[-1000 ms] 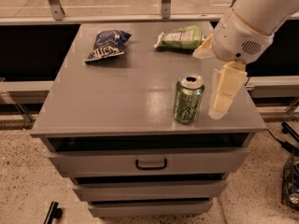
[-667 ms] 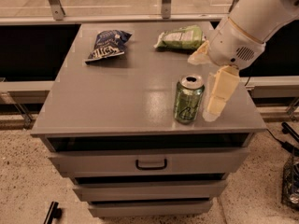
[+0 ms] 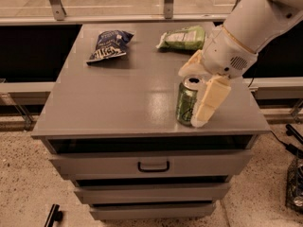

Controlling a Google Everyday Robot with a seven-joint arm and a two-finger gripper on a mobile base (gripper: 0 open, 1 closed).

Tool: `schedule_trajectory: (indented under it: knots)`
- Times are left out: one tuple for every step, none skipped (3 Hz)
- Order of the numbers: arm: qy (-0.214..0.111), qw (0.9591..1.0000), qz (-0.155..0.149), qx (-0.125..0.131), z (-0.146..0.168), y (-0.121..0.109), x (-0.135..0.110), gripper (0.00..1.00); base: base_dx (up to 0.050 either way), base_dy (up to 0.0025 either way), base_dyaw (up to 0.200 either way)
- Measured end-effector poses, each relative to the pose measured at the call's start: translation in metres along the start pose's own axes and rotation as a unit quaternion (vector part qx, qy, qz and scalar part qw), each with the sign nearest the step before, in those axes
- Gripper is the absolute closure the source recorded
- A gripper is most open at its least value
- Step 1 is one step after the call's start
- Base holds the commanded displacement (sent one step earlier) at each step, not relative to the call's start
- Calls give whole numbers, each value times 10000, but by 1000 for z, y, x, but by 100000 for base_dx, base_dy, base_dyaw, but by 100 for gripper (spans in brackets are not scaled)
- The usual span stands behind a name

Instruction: Move green can near blue chip bag

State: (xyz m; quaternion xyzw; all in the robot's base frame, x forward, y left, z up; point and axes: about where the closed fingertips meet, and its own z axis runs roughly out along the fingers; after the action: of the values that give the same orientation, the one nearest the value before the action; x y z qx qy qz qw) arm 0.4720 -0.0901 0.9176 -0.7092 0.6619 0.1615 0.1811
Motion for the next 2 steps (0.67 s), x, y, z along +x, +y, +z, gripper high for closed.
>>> schedule_trajectory:
  knots:
    - [185,9996,-180,108,7,3,1,40,0,0,0]
    - [452,9978,-425,214,11,8,2,63,0,0,0]
